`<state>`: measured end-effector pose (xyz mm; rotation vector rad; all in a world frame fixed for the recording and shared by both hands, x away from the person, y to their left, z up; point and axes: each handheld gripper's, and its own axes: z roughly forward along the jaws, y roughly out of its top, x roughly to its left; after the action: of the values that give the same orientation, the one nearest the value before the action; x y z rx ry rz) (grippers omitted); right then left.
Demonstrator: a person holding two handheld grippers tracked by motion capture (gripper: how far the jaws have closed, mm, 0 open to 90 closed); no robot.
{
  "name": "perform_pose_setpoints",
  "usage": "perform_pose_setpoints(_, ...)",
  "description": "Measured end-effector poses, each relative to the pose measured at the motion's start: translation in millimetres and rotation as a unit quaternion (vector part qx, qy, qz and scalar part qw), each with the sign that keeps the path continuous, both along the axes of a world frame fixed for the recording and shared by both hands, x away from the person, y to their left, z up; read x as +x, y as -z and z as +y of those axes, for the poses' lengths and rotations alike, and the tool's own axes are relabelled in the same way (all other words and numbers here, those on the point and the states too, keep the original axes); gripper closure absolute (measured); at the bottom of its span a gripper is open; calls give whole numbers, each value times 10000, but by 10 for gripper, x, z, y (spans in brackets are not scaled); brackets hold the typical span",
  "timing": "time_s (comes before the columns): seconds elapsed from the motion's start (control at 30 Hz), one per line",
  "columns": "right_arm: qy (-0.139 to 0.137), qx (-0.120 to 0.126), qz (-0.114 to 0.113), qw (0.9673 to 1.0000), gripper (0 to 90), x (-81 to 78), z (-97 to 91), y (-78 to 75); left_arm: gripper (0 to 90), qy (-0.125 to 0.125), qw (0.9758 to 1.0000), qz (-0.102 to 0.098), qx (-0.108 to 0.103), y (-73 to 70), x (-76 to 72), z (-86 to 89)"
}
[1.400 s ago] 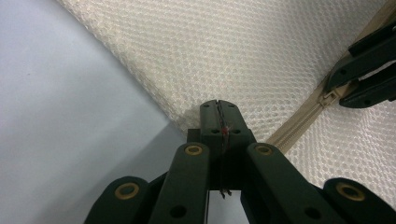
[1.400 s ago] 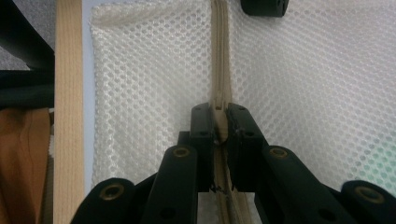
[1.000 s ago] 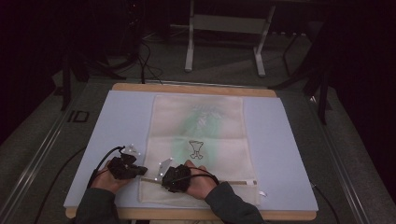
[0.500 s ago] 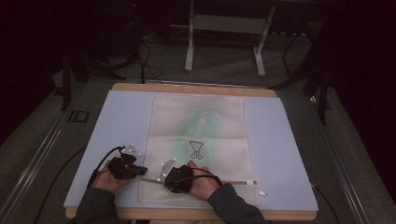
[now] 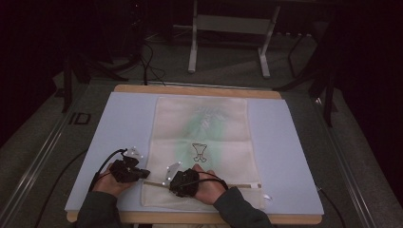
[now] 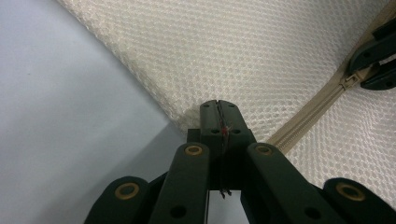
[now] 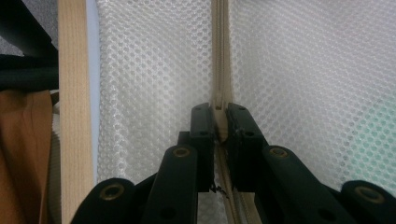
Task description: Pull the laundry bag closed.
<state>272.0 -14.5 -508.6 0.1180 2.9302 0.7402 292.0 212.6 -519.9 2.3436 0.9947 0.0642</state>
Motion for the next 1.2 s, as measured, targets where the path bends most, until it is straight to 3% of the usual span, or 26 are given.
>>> perform_pose_setpoints(1.2,101,-137,-70,9998,824,-50,-283,-13,898,-19,10000,7,-19,3,0,4)
